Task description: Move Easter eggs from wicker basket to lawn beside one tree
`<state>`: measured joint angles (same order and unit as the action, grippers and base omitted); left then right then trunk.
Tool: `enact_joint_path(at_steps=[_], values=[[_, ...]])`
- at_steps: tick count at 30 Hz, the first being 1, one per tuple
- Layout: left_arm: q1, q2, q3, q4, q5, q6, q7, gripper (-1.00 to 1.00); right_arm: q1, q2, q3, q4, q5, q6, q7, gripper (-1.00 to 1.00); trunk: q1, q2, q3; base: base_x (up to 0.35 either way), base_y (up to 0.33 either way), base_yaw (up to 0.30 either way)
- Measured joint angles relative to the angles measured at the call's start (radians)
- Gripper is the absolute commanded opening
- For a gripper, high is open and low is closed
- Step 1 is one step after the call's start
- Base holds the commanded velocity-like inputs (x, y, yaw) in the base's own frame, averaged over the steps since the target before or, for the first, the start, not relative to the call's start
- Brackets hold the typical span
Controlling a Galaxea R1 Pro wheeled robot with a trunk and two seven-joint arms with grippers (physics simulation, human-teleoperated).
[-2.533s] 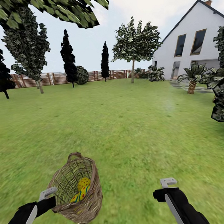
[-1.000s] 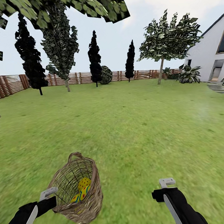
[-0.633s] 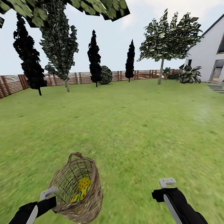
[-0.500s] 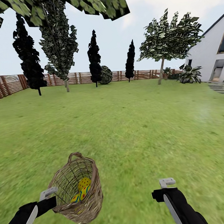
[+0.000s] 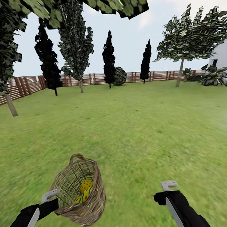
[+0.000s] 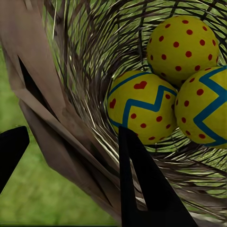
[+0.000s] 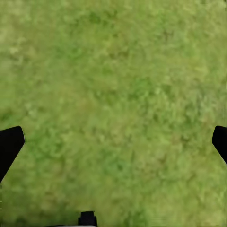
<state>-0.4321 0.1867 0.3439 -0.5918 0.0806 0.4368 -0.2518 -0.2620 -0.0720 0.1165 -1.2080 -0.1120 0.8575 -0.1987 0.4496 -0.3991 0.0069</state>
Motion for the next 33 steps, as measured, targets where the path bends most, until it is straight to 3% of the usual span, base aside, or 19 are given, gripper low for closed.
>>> enact_joint_path(at_steps=[23,33], values=[[0.0,-0.004,0.003,-0.002,-0.005,-0.001,0.003,-1.0,0.0,0.003,0.011,0.022,0.003,-0.002,-0.001,1.0,0.0,0.0,0.012,0.0,0.0,0.274],[0.0,-0.014,0.001,0.0,-0.004,0.001,0.004,-1.0,0.0,0.001,0.009,0.022,0.0,0.0,0.0,1.0,0.001,0.0,0.013,-0.269,-0.093,0.022]])
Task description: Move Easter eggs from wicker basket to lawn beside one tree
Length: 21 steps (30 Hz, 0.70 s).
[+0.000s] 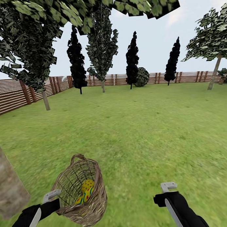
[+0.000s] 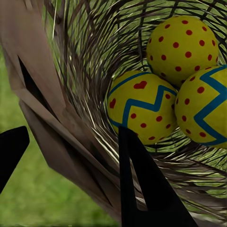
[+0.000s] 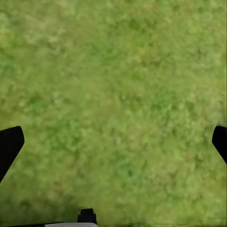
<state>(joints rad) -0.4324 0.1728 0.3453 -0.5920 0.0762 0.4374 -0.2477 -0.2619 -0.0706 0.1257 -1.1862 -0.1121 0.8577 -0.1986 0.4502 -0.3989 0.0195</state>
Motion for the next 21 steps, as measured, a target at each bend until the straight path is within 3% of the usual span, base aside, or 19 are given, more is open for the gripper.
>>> enact_joint_path(at_steps=[7,21], values=[[0.0,0.0,0.0,0.0,0.003,0.0,0.0,-1.0,0.0,0.001,0.001,0.019,0.002,-0.002,-0.001,1.0,0.0,0.0,0.0,-0.318,-0.091,0.097],[0.0,-0.01,0.0,0.0,-0.001,-0.001,-0.002,-1.0,0.0,0.001,0.002,0.023,0.003,-0.004,-0.002,1.0,-0.001,0.0,0.0,-0.005,-0.001,0.295]])
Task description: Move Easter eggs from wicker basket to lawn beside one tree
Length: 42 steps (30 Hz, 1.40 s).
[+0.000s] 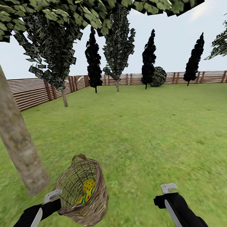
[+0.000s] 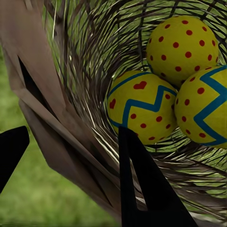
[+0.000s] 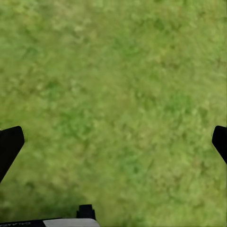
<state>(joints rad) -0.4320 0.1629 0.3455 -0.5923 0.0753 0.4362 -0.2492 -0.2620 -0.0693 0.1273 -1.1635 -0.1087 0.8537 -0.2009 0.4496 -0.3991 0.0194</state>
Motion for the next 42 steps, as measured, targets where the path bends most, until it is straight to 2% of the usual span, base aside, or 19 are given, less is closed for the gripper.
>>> enact_joint_path(at_steps=[18,19,20,21,22,23,24,25,26,27,28,29,31,34,36,38,40,42], values=[[-0.001,0.006,0.002,-0.002,0.001,-0.001,-0.004,-1.0,0.0,0.002,0.001,0.0,0.001,0.001,0.001,1.0,0.0,0.0,0.0,0.0,0.0,0.296],[-0.001,0.018,0.014,-0.006,0.008,-0.001,-0.008,-1.0,0.0,0.001,0.001,0.0,0.001,0.001,0.001,1.0,0.0,0.0,0.0,0.0,0.0,0.296],[0.0,0.042,0.065,-0.005,0.021,0.002,-0.014,-1.0,0.0,0.001,0.001,0.0,0.001,0.001,0.001,1.0,0.0,0.0,0.0,0.0,0.0,0.296],[-0.001,0.086,0.11,-0.01,0.013,-0.001,-0.014,-1.0,0.0,0.002,0.002,0.0,0.0,0.0,0.001,1.0,0.0,0.0,0.0,0.0,0.0,0.296],[-0.001,0.131,0.125,-0.007,-0.006,-0.004,-0.005,-1.0,0.0,0.002,0.001,0.0,0.0,0.0,0.001,1.0,0.0,0.0,0.0,0.0,0.0,0.296],[-0.001,0.144,0.125,-0.004,-0.015,-0.003,0.027,-1.0,0.0,0.002,0.002,0.003,0.0,0.0,0.001,1.0,0.0,0.0,0.0,0.0,0.0,0.292],[0.0,0.139,0.126,-0.002,-0.022,-0.002,0.046,-1.0,0.0,0.003,0.002,0.004,0.0,-0.001,0.002,1.0,0.0,0.0,0.0,0.0,0.0,0.237],[0.001,0.141,0.127,-0.001,-0.027,-0.003,0.013,-1.0,0.0,0.003,0.002,0.004,-0.001,-0.001,0.002,1.0,0.0,0.0,0.0,0.0,0.0,0.094],[0.0,0.145,0.127,-0.002,0.001,0.0,-0.019,-1.0,0.0,0.003,0.001,0.004,-0.001,-0.001,0.003,1.0,0.0,0.0,0.0,0.0,0.0,0.031],[-0.001,0.157,0.128,-0.004,0.022,0.002,-0.023,-1.0,0.0,0.003,0.001,0.004,-0.002,-0.001,0.004,1.0,0.0,0.0,0.0,0.0,0.0,0.013],[-0.001,0.164,0.131,-0.004,-0.012,-0.003,-0.016,-1.0,0.0,0.003,0.001,0.004,-0.002,-0.001,0.004,1.0,0.0,0.0,0.0,0.0,0.0,0.004],[0.0,0.167,0.126,-0.001,-0.026,-0.004,-0.016,-1.0,0.0,0.003,0.001,0.004,-0.002,-0.001,0.004,1.0,0.0,0.0,0.0,0.0,0.0,0.002],[-0.001,0.171,0.128,-0.004,-0.002,-0.001,-0.019,-1.0,0.0,0.003,0.001,0.004,-0.002,-0.002,0.004,1.0,0.0,0.0,0.0,0.0,0.0,0.0],[0.0,0.177,0.127,-0.003,-0.011,-0.002,-0.018,-1.0,0.0,0.002,0.001,0.004,-0.002,-0.002,0.004,1.0,0.0,0.0,0.0,0.0,0.0,0.0],[-0.001,0.196,0.129,-0.002,-0.005,-0.002,-0.018,-1.0,0.0,0.002,0.001,0.004,-0.002,-0.002,0.004,1.0,0.0,0.0,0.0,0.0,0.0,0.0],[0.0,0.206,0.126,0.001,-0.016,-0.003,-0.017,-1.0,0.0,0.002,0.001,0.004,-0.002,-0.002,0.004,1.0,0.0,0.0,0.0,0.0,0.0,0.0],[-0.001,0.211,0.127,0.001,-0.004,-0.001,-0.018,-1.0,0.0,0.002,0.001,0.004,-0.002,-0.001,0.004,1.0,0.0,0.0,0.0,0.0,0.0,0.0],[-0.001,0.233,0.127,0.012,-0.011,-0.001,-0.017,-1.0,0.0,0.003,0.001,0.004,-0.002,-0.001,0.004,1.0,0.0,0.0,0.0,0.0,0.0,0.0]])
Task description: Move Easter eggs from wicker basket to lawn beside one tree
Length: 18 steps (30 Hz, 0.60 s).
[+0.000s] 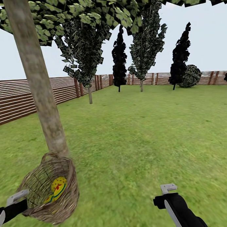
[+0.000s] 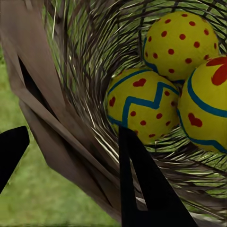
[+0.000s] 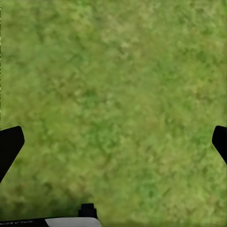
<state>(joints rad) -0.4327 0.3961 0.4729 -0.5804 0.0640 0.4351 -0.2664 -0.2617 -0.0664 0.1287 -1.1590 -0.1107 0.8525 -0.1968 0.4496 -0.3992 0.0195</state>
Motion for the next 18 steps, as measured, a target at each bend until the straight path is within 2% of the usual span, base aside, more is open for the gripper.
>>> enact_joint_path(at_steps=[2,4,5,11,12,14,15,17,18], values=[[0.001,0.014,-0.008,0.048,-0.008,-0.004,0.001,-1.0,0.0,0.0,0.005,0.0,-0.001,0.0,0.001,1.0,0.0,0.0,0.0,0.0,0.0,0.0],[0.001,0.017,-0.009,0.072,-0.005,-0.1,0.0,-1.0,0.0,-0.001,0.037,0.0,-0.001,-0.001,0.0,1.0,0.0,0.0,0.0,0.0,0.0,0.0],[-0.001,0.017,-0.002,0.059,0.009,-0.122,-0.002,-1.0,0.0,-0.002,0.041,0.0,0.0,-0.001,0.0,1.0,0.0,0.0,0.0,0.0,0.0,0.0],[0.0,0.013,-0.009,0.088,-0.002,-0.127,0.007,-1.0,0.0,-0.003,0.043,0.0,-0.001,-0.001,0.0,1.0,0.0,0.0,0.0,0.0,0.0,0.0],[0.0,0.015,-0.003,0.083,0.007,-0.081,0.008,-1.0,0.0,-0.003,0.043,0.0,-0.001,-0.001,0.0,1.0,0.0,0.0,0.0,0.0,0.0,0.0],[0.001,0.02,-0.008,0.013,-0.009,0.135,0.01,-1.0,0.0,-0.003,0.043,0.0,-0.001,-0.001,0.0,1.0,0.0,0.0,0.0,0.0,0.0,0.0],[0.0,0.028,-0.008,0.011,-0.011,0.147,0.011,-1.0,0.0,-0.003,0.043,0.0,-0.002,-0.001,0.001,1.0,0.0,0.0,0.0,0.0,0.0,0.0],[-0.001,0.05,0.001,-0.048,-0.052,0.156,0.007,-1.0,0.0,-0.003,0.043,0.0,-0.002,-0.002,0.001,1.0,0.0,0.0,0.0,0.0,0.0,0.0],[-0.001,0.059,-0.001,-0.048,-0.045,0.16,0.002,-1.0,0.0,-0.003,0.043,0.0,-0.002,-0.003,0.001,1.0,0.0,0.0,0.0,0.0,0.0,0.0]])
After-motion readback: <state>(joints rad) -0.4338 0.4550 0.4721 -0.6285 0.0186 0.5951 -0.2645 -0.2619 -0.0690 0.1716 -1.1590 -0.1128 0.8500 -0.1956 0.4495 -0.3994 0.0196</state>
